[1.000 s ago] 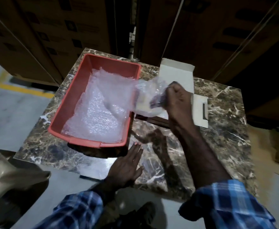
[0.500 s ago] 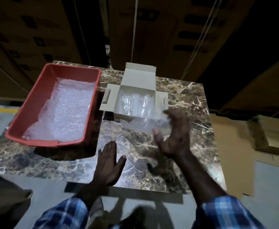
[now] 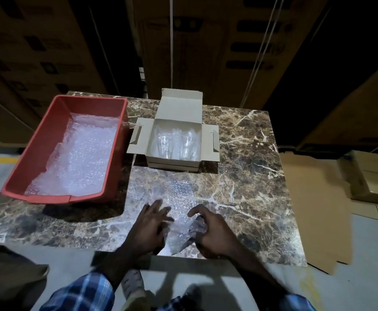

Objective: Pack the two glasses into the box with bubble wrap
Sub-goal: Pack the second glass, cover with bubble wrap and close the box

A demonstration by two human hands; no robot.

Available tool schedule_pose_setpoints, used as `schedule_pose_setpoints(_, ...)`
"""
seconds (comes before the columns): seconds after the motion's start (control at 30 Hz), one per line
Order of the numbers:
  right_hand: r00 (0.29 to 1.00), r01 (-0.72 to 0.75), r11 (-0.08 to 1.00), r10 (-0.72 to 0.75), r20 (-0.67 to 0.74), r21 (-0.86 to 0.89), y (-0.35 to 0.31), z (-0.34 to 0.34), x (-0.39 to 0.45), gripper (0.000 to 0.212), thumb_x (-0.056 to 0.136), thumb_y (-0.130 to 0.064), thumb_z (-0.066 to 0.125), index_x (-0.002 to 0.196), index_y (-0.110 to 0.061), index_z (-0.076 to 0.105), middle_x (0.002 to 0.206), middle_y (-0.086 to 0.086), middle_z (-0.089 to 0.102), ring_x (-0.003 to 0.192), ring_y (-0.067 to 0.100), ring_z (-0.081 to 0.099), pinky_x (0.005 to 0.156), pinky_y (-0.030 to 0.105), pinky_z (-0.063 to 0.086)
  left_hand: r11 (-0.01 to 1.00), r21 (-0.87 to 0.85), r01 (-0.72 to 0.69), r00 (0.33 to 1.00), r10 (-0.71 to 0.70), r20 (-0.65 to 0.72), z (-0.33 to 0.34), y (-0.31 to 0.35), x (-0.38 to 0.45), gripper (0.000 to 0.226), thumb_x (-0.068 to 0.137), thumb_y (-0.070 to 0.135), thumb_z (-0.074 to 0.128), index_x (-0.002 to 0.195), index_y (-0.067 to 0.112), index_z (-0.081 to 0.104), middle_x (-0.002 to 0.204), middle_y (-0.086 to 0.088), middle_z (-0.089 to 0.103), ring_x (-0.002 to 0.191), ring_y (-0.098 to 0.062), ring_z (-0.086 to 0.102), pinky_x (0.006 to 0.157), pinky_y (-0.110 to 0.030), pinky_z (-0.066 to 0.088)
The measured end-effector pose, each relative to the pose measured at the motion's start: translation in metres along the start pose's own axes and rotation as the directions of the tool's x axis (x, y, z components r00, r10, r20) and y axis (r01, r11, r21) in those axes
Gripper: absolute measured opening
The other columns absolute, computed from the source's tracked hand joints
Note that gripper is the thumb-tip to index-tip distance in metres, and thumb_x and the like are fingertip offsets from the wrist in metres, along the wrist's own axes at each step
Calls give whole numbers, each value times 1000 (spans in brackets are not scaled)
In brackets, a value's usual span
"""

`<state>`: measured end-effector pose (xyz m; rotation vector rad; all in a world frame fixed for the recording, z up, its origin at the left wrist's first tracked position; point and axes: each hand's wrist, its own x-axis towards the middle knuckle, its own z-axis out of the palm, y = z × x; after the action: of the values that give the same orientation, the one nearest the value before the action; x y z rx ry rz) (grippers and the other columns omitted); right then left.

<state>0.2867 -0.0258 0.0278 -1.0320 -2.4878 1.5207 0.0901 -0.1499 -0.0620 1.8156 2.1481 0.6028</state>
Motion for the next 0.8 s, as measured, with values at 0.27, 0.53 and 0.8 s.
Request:
schedule_pose_setpoints(0.27,987,-86,986,64,150,146,-19,-17,32,18,82,-13,78,73,-28,72,75,-8,72,71,-2,63,66,15,46,993,-69,99,891,-58,449,-29,4,-12,110,60,84,66,153,37,32,159,19,-7,147,-4,-18,120,-36,-14)
schedule_pose_setpoints(0.53,953,-291,820,294,73,493,-19,-3,67,31,78,1,77,103,-11,64,77,11,71,61,17,66,59,26,52,654,-568,500,866,-381,324,-49,18,-1,20,80,21,84,85,6,73,62,18,67,59,7,60,61,-14,44)
schedule_pose_setpoints(0.8,905,-417,779,404,134,468,14,9,53,22,88,-3,71,73,1,55,64,17,51,39,12,48,42,21,37,429,-731,531,719,-684,121,-17,5,-4,34,93,18,70,61,10,62,50,1,56,48,-10,49,57,-27,39)
